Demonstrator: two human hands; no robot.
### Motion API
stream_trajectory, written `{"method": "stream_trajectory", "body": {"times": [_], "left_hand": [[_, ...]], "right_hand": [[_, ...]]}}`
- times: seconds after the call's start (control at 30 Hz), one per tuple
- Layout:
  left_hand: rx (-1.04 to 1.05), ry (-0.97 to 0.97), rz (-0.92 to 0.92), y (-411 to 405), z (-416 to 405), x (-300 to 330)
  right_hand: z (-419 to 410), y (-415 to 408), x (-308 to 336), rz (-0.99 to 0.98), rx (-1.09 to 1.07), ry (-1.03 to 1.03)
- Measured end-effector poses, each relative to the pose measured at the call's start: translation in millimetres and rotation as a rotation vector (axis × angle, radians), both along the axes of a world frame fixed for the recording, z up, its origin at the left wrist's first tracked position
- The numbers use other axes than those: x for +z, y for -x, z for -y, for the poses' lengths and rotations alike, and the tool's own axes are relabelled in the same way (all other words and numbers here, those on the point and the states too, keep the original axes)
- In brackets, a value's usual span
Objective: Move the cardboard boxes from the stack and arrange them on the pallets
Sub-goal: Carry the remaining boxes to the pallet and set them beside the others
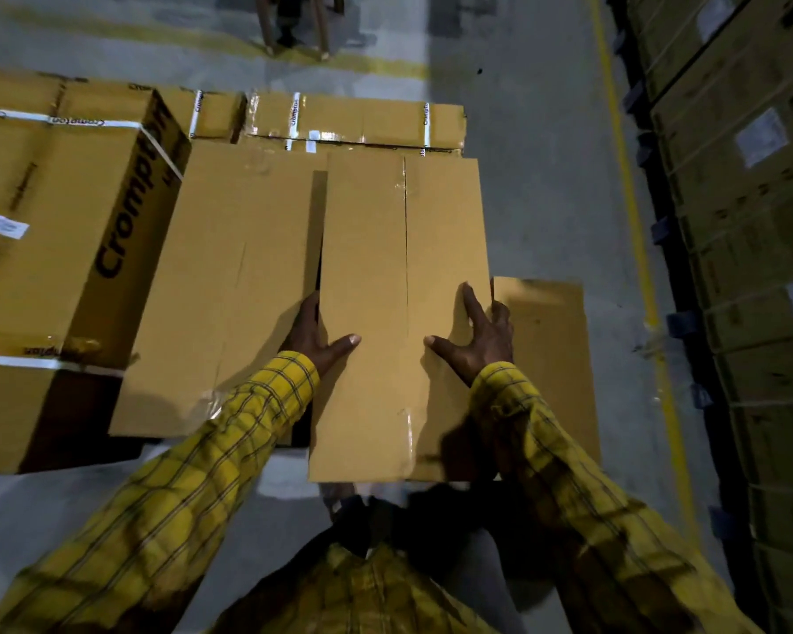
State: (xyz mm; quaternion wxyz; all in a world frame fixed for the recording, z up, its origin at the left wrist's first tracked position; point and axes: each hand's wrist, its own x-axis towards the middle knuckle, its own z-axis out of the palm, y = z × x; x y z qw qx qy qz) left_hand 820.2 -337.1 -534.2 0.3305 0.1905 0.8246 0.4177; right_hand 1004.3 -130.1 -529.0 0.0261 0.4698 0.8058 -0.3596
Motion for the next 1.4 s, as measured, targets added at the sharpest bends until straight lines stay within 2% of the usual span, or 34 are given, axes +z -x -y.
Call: {"method": "stream_trajectory", "body": {"times": [0.13,0.33,0.5,0.87,1.17,1.27,1.4], "left_hand": [[-0.008,-0.018,0.002,13,-12,0],[-0.077,0.029,-0.042,23,-18,-6],[-0.057,0.098,-0.074,18,-23,-6],[-0.059,0.004,-0.112,23,-22,-20],[-0.009,0.011,-0.182,11,-14,-21],[-0.037,0.048,-0.201,12,-14,-23],[-0.095,0.210,-0.327,13,-20,-28]], "right_hand": [[-10,13,1,-0.023,-0.014,0.009],[-19,26,1,0.077,0.052,0.006],[-20,25,5,0.104,0.054,0.031],[-17,25,0,0.132,0.057,0.014],[-11,32,5,0.126,0.101,0.041],[-7,32,7,0.138,0.099,0.050],[-8,26,8,0.121,0.116,0.033]]}}
